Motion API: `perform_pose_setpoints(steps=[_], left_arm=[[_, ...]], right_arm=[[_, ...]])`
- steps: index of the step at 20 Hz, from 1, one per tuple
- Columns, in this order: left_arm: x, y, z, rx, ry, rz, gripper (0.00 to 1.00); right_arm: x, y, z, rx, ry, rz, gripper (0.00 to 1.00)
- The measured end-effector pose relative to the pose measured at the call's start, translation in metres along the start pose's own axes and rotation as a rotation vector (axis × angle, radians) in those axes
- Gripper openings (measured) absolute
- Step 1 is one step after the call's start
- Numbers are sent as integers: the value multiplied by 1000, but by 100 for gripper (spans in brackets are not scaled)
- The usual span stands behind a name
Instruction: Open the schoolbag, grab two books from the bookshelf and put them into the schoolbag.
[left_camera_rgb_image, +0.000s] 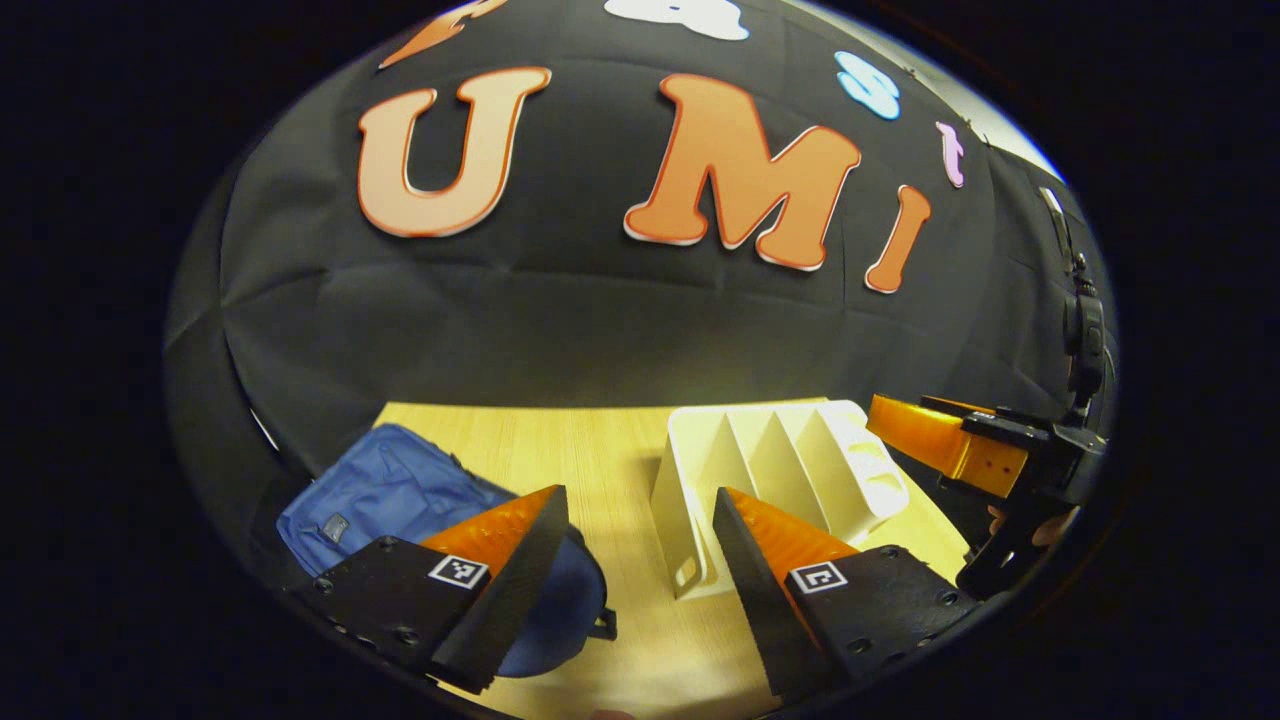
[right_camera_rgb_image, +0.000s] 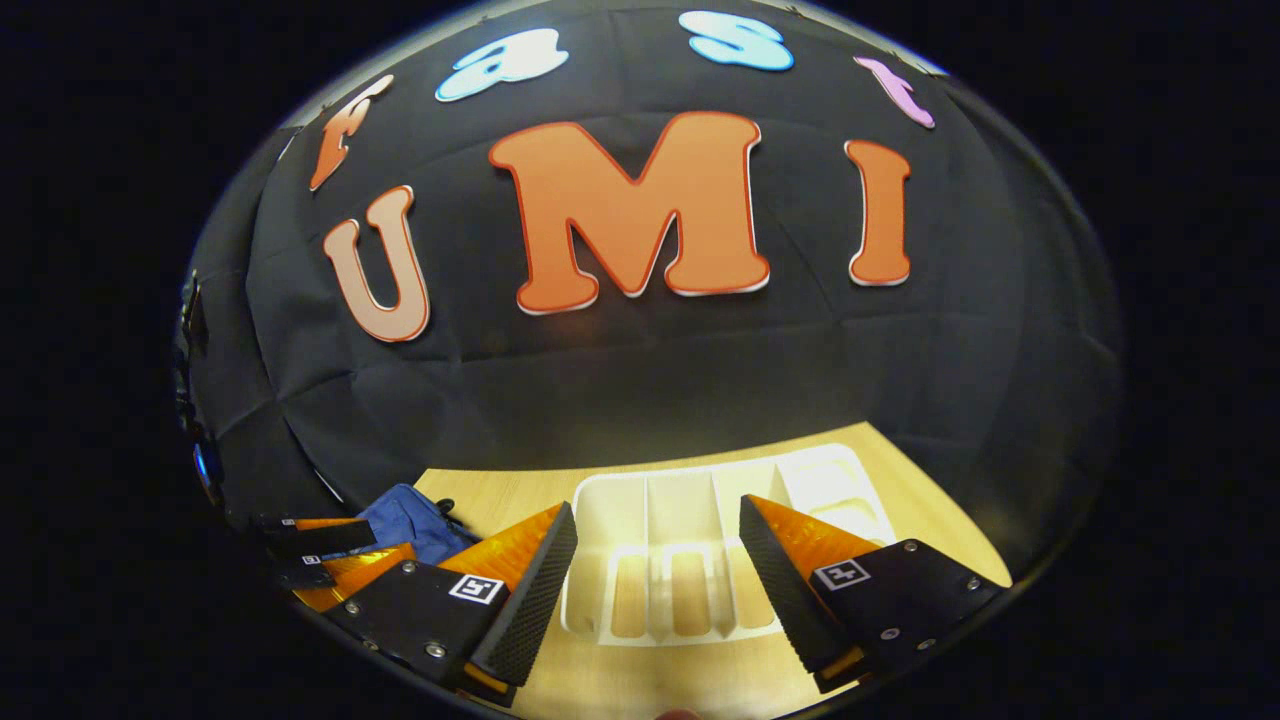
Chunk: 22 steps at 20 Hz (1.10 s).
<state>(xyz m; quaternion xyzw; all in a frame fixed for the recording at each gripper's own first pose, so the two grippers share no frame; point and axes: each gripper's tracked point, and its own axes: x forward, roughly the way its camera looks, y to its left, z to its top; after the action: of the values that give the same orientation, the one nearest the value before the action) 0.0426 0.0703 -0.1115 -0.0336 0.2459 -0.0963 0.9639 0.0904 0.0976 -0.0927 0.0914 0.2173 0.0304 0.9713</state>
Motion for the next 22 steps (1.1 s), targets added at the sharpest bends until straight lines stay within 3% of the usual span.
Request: perform_pose_setpoints(steps=[7,13,16,22], left_arm=[[-34,-26,43,-1,-257,157,93],[-64,-36,71,-4,-408,249,93],[-76,-51,79,-7,-465,185,93],[-101,-56,102,71,-582,208,93]], right_arm=[[-23,-16,29,-57,-104,62,97],[-46,-18,34,-101,-111,96,97],[-51,-15,40,-114,-131,111,97],[-65,-15,48,-128,-188,74,96]])
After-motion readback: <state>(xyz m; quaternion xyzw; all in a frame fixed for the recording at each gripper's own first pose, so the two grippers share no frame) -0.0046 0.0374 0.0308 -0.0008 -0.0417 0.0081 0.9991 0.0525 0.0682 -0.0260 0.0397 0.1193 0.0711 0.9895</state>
